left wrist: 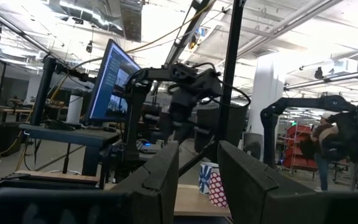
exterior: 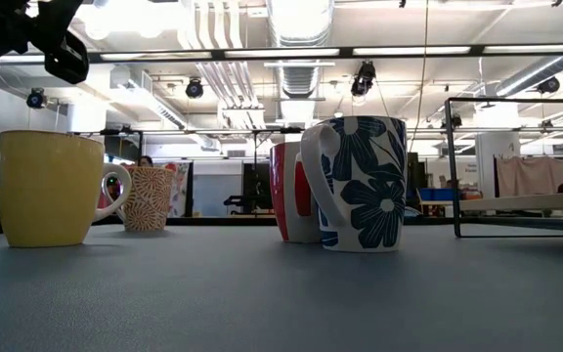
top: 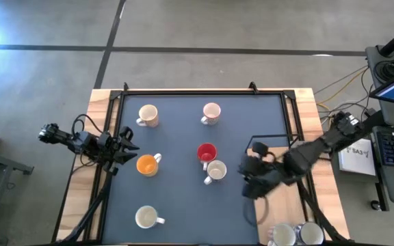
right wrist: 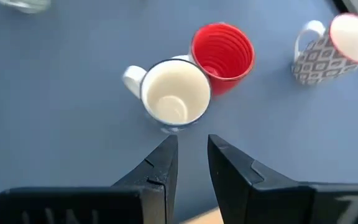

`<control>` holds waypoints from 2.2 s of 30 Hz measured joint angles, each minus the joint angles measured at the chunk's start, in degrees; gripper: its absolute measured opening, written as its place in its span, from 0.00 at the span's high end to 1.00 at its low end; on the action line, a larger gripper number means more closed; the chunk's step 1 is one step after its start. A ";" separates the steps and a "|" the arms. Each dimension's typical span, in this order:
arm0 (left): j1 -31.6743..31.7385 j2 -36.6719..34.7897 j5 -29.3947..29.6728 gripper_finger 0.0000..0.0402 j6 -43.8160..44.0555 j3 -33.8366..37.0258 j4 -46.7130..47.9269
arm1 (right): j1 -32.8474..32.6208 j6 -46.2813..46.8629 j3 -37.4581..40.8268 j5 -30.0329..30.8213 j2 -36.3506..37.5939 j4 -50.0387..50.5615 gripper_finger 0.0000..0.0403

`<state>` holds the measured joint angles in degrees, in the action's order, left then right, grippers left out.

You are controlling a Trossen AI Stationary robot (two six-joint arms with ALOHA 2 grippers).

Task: Place coffee mugs
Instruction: Put the blue pattern mug on the shelf

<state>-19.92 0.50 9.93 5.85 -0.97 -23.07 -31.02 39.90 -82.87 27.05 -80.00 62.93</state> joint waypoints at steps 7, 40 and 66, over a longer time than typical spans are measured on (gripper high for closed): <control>0.00 -0.01 0.00 0.76 0.02 0.00 0.00 | 10.40 -1.55 0.02 -13.77 -4.96 -5.87 0.74; -0.01 0.00 0.00 0.76 0.02 0.00 0.00 | 25.28 -2.33 0.07 -29.35 -20.05 -10.77 0.82; -0.01 -0.01 0.00 0.76 0.01 0.00 0.01 | 22.73 -39.86 0.07 -37.97 -16.92 8.15 0.97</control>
<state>-19.93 0.49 9.93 5.86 -0.97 -23.06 -8.29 0.04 -82.81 -10.92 -96.92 71.09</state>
